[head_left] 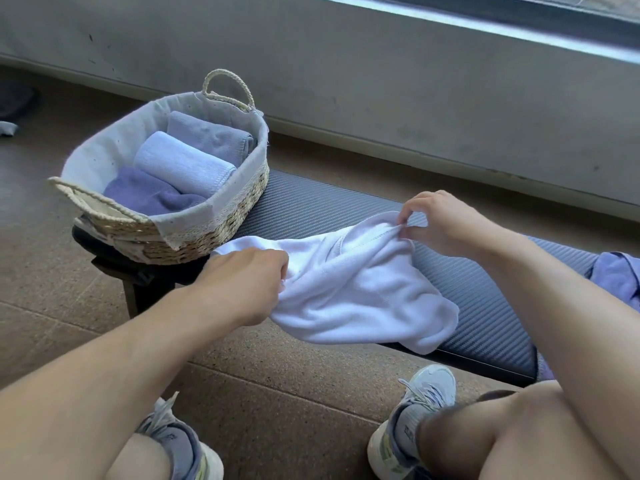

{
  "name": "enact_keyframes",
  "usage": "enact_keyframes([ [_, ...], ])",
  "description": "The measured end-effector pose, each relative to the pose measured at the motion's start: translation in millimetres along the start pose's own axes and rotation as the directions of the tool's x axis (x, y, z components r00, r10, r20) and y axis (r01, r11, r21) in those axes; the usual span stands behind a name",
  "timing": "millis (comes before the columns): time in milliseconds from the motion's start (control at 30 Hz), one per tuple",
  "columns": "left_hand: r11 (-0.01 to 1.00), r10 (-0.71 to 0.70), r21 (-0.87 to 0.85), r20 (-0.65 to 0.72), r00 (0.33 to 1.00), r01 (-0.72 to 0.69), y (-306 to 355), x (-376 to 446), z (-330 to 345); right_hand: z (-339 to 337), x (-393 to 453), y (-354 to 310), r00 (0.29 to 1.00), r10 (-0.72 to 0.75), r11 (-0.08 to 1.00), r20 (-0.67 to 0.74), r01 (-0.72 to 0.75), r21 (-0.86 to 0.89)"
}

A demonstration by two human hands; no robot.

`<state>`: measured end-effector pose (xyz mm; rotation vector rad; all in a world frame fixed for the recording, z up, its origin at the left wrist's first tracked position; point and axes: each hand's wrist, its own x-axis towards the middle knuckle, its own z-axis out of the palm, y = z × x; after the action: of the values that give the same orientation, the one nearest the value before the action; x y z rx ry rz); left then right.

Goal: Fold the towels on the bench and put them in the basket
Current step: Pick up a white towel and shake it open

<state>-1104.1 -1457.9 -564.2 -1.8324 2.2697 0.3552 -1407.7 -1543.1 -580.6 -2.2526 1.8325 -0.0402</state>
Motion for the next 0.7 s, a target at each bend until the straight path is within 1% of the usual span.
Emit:
enact_keyframes([
  [67,0.998,0.013,0.062,0.090,0.996,-0.019,-3.9,0.2,1.7,-10.6,-8.1,0.9,1.000,0.025,0.999,0.018,-0.026,0.023],
  [100,0.996,0.021,0.085,0.151,0.988,-0.034,-4.3,-0.2,2.4,-16.3,-13.5,0.3,0.998,0.030,0.997,0.050,-0.034,0.072],
  [167,0.986,0.020,0.152,0.267,0.964,-0.062,-3.8,0.0,4.9,-25.6,-25.8,-3.0,0.990,-0.003,0.970,0.138,-0.031,0.240],
  [233,0.972,0.025,0.209,0.347,0.938,-0.104,-2.2,-0.7,3.2,-32.1,-39.3,-9.3,0.973,-0.069,0.921,0.219,-0.023,0.389],
  [300,0.958,0.063,0.228,0.415,0.907,-0.171,-4.3,-1.3,-2.2,-35.3,-49.2,-12.1,0.959,-0.113,0.864,0.259,-0.034,0.502],
  [333,0.951,0.088,0.224,0.468,0.879,-0.215,-5.8,-1.5,-4.8,-35.9,-52.6,-12.1,0.948,-0.139,0.838,0.287,-0.041,0.544],
  [367,0.945,0.114,0.203,0.533,0.838,-0.257,-6.7,-3.2,-8.0,-36.6,-55.9,-12.1,0.925,-0.177,0.817,0.336,-0.052,0.575],
  [400,0.942,0.143,0.160,0.604,0.784,-0.295,-7.8,-4.7,-8.3,-36.6,-59.5,-13.4,0.884,-0.222,0.802,0.412,-0.075,0.592],
  [467,0.937,0.218,0.032,0.727,0.651,-0.349,-4.1,-10.7,-6.5,-34.1,-66.1,-18.2,0.748,-0.274,0.820,0.604,-0.146,0.554],
  [500,0.934,0.267,-0.060,0.772,0.577,-0.352,-1.5,-14.5,-3.9,-33.4,-69.5,-21.9,0.677,-0.264,0.864,0.687,-0.152,0.481],
  [533,0.929,0.323,-0.169,0.802,0.503,-0.328,-0.1,-17.5,-1.8,-32.6,-72.1,-24.9,0.624,-0.237,0.912,0.744,-0.121,0.392],
  [567,0.916,0.390,-0.290,0.804,0.449,-0.276,-0.3,-19.7,-2.5,-32.7,-74.0,-28.1,0.601,-0.203,0.947,0.773,-0.080,0.311],
  [600,0.888,0.459,-0.407,0.779,0.427,-0.212,-3.6,-20.3,-4.4,-32.6,-75.0,-29.6,0.605,-0.174,0.967,0.777,-0.046,0.252],
  [633,0.849,0.515,-0.506,0.720,0.465,-0.155,-8.0,-18.9,-7.2,-33.5,-75.4,-30.3,0.630,-0.155,0.975,0.761,-0.025,0.219],
  [667,0.805,0.535,-0.581,0.627,0.566,-0.118,-13.3,-15.8,-9.6,-33.9,-75.4,-29.0,0.668,-0.149,0.976,0.729,-0.020,0.218],
  [700,0.764,0.507,-0.638,0.496,0.705,-0.101,-17.7,-10.8,-11.8,-34.1,-75.6,-26.8,0.713,-0.145,0.970,0.686,-0.035,0.242],
])
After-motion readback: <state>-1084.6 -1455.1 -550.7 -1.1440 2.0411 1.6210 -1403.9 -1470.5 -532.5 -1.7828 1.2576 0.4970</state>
